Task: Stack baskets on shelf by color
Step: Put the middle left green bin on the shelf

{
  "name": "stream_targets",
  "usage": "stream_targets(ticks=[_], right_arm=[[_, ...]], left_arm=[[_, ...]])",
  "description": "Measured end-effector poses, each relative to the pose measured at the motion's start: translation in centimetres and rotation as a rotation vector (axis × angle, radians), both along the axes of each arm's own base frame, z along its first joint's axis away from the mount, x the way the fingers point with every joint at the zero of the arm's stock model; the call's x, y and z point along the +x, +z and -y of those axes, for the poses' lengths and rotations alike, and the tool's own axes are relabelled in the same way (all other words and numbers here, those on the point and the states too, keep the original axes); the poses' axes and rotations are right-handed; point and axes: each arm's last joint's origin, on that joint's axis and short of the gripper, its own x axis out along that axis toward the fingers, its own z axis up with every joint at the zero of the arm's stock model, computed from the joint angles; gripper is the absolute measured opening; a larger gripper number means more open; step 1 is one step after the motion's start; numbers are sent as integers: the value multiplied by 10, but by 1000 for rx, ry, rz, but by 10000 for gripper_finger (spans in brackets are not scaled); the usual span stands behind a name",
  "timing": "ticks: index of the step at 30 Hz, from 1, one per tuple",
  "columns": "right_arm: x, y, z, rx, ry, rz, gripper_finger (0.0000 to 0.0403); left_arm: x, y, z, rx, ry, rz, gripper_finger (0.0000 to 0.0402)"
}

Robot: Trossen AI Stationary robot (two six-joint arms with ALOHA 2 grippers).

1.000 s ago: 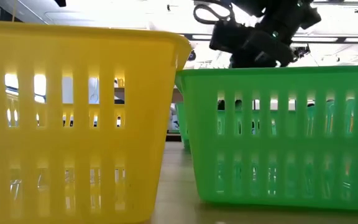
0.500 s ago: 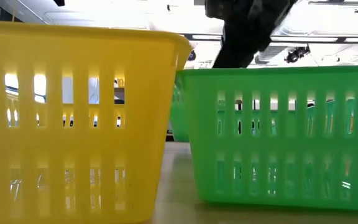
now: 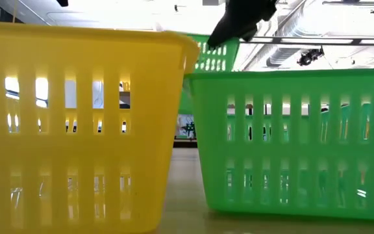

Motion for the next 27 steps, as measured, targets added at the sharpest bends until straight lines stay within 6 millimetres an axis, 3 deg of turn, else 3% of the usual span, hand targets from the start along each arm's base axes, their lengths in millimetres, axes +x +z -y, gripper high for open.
stream_targets(ticks=[6,15,21,27], right_arm=[[-19,30,22,-106,-34,46,0],[-67,75,59,-321,-120,74,0],[-93,96,85,-444,-141,81,0],[-106,106,107,-542,-153,69,0]], left_arm=[[0,0,0,-6,13,3,103],[0,0,0,-15,19,5,103],[0,0,0,-38,74,13,103],[0,0,0,-53,110,18,103]])
